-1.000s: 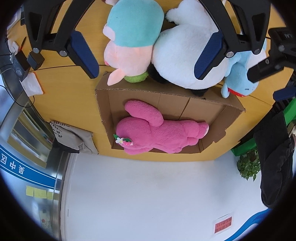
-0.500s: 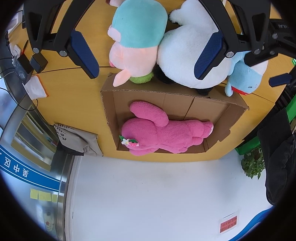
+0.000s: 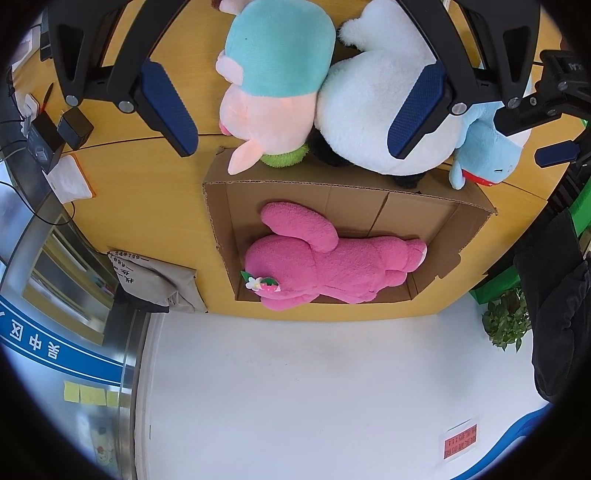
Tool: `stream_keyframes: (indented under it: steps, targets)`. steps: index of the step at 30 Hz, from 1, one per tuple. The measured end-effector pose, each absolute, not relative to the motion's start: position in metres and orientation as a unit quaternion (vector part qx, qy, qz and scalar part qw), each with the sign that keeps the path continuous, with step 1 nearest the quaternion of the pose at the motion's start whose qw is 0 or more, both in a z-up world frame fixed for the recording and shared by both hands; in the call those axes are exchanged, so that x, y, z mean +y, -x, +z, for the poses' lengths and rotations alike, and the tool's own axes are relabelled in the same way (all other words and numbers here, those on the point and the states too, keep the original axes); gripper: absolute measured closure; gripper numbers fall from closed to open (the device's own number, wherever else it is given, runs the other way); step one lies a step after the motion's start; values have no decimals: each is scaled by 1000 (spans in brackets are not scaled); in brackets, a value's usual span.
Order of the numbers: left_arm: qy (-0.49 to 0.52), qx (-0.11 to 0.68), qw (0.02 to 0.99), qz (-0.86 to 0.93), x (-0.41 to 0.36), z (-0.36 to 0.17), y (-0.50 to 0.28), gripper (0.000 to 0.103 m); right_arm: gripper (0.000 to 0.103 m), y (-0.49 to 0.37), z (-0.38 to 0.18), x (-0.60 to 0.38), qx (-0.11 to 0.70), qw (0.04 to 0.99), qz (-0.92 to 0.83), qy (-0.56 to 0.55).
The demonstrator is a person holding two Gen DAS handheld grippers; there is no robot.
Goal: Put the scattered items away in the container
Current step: 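Close the left and right grippers on the blue bear's body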
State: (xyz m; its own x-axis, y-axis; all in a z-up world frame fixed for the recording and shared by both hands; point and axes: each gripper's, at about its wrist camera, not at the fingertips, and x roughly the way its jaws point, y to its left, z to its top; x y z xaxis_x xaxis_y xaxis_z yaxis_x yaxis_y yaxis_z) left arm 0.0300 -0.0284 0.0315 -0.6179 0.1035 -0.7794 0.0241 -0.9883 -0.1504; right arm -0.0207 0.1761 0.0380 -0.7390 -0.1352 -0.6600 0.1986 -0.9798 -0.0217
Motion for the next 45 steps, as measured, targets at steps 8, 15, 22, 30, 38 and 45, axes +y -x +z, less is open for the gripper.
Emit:
stream_keyframes:
  steps: [8,15,22,30,38,45]
  targets:
    - [433,-52,6,900,-23,30,-30,0,0,22,34,180,43,90,-930,-353]
    - [438,-83,10,895,-48,17,-33,0,0,22,26,180,32,107,-924,-367]
    - [442,-80,-11,893,-84,5,-43,0,0,18,21,161,30,149,-911,-382]
    - [459,-92,-10,884,-116,-10,-48,0,0,1,15,124,35,209,-891,-401]
    - [467,-105,-24,878,-152,-19,-45,0,0,-22,-12,54,47,320,-827,-460]
    - [508,-124,15,852,-169,-40,-4,1,0,-31,-53,-3,43,350,-785,-510]
